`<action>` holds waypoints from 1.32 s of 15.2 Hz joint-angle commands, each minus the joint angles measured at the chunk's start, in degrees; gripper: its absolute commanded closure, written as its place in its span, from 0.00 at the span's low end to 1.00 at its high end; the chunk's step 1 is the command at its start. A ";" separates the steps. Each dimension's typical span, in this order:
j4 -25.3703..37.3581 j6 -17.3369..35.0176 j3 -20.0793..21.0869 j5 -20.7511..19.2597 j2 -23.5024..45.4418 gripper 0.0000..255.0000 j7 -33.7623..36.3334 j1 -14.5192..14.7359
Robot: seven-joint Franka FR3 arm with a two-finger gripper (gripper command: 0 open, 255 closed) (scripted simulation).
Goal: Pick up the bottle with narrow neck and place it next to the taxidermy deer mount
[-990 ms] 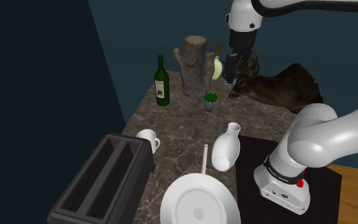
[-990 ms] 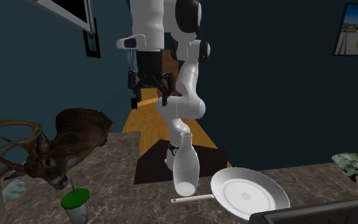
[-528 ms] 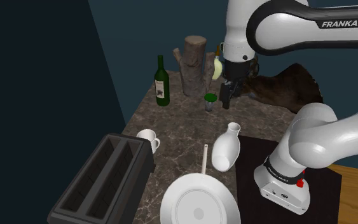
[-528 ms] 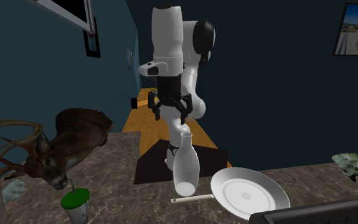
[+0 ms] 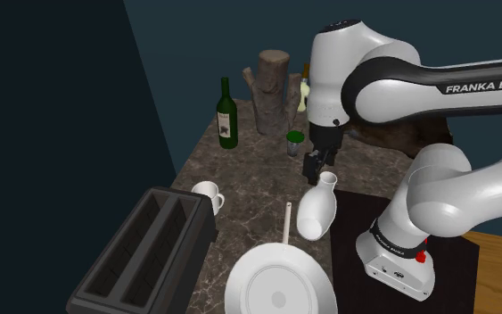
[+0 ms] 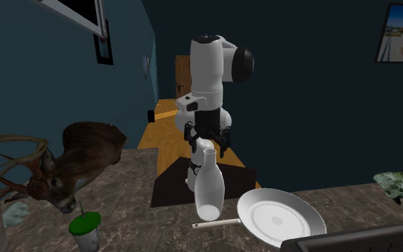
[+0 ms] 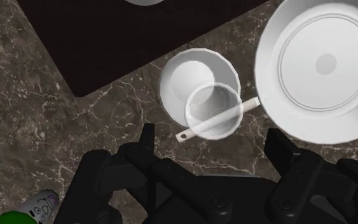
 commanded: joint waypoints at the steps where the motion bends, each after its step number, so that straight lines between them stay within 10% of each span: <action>1: -1.58 1.42 0.33 0.42 -0.16 0.00 0.09 0.24; 12: -4.33 4.11 0.82 1.00 -0.20 0.00 0.04 0.58; 13: -4.33 4.11 0.83 1.00 -0.20 1.00 0.05 0.58; 20: -4.34 4.09 0.82 1.01 -0.23 1.00 0.05 0.58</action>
